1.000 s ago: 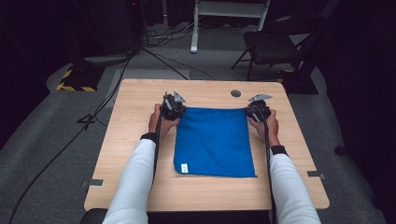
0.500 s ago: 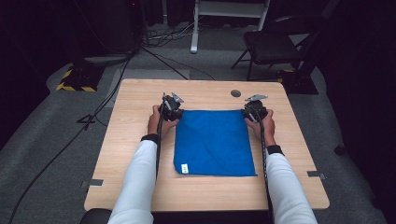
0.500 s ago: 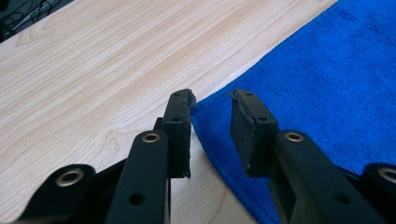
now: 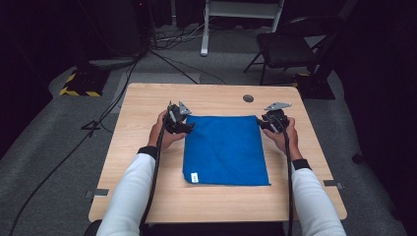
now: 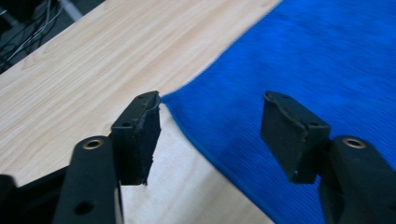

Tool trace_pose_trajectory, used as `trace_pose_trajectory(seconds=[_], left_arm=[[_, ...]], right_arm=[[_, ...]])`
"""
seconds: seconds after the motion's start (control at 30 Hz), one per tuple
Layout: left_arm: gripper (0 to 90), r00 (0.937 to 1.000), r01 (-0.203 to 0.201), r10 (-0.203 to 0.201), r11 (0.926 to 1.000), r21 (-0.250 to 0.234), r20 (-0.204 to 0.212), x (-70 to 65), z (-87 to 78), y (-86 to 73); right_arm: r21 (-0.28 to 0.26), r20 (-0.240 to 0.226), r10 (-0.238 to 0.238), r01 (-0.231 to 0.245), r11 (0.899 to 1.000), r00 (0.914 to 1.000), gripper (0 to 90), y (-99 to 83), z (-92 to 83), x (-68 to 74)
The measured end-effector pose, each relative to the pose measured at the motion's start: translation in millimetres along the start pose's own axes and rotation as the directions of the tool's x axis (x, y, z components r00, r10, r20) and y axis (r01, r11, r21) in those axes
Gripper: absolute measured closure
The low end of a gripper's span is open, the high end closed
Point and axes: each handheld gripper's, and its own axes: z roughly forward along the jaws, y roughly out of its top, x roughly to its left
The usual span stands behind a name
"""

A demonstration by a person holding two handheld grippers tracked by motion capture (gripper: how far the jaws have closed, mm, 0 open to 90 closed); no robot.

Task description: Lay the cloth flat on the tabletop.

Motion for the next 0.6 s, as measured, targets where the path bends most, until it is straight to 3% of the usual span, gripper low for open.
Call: trace_pose_trajectory(seconds=[0.13,0.2,0.27,0.3,0.37,0.57,0.6], left_arm=[[27.1,0.9988,-0.033,0.033,0.9994,-0.014,0.037,-10.3,-12.5,-5.0],[25.7,0.9966,-0.047,0.047,0.9988,-0.016,0.067,-13.8,-19.5,-8.1],[18.8,0.9948,-0.067,0.066,0.9978,0.001,0.078,-18.7,-25.0,-13.1],[18.8,0.9940,-0.075,0.074,0.9972,0.005,0.080,-21.0,-26.5,-15.4],[19.0,0.9910,-0.098,0.096,0.9951,0.016,0.093,-26.7,-31.0,-22.4],[19.1,0.9824,-0.137,0.131,0.9898,0.037,0.133,-40.7,-46.7,-44.2],[19.2,0.9803,-0.146,0.139,0.9883,0.042,0.140,-43.0,-48.3,-46.9]], right_arm=[[0.004,-0.059,-0.068,0.068,0.998,0.9959,54.8,-4.0,-14.9,12.8],[0.006,-0.076,-0.079,0.080,0.997,0.9940,52.5,-5.1,-17.8,15.3],[-0.005,-0.134,-0.103,0.103,0.995,0.9856,44.0,-11.6,-27.4,23.2],[-0.005,-0.134,-0.103,0.103,0.995,0.9856,44.0,-11.6,-27.4,23.2],[0.004,-0.180,-0.127,0.130,0.992,0.9755,37.6,-19.8,-34.5,29.3],[0.016,-0.216,-0.152,0.160,0.987,0.9643,33.1,-38.9,-51.1,39.4],[0.022,-0.236,-0.161,0.171,0.985,0.9584,33.0,-46.2,-55.6,43.1]])
